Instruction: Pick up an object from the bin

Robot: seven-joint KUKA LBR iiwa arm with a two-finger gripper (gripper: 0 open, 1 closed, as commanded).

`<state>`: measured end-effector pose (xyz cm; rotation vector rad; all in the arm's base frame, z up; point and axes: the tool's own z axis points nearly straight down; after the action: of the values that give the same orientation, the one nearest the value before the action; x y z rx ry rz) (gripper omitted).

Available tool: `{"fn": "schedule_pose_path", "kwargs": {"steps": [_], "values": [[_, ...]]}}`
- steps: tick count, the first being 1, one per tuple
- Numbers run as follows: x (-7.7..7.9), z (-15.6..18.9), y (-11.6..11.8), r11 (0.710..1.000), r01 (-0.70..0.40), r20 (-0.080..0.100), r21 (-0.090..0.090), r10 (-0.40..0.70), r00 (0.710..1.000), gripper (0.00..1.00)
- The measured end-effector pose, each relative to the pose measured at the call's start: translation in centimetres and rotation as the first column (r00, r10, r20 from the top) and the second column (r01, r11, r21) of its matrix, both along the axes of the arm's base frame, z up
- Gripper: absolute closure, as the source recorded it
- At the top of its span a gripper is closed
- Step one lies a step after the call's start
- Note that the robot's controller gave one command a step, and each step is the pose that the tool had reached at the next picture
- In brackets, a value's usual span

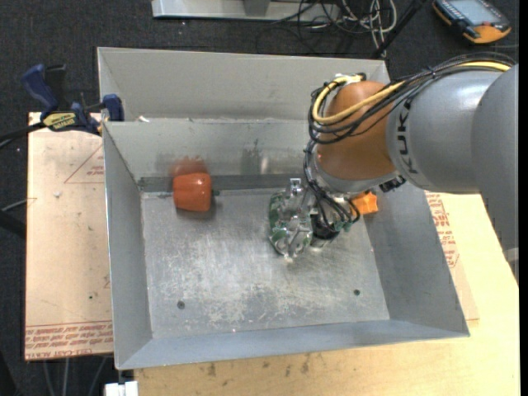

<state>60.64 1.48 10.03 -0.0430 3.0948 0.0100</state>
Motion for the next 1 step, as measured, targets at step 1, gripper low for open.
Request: {"fn": "schedule_pose_path", "kwargs": {"steps": [1], "values": [[0.00,0.00,0.00,1.000,0.000,0.000,0.000,0.000,1.000,1.00]]}}
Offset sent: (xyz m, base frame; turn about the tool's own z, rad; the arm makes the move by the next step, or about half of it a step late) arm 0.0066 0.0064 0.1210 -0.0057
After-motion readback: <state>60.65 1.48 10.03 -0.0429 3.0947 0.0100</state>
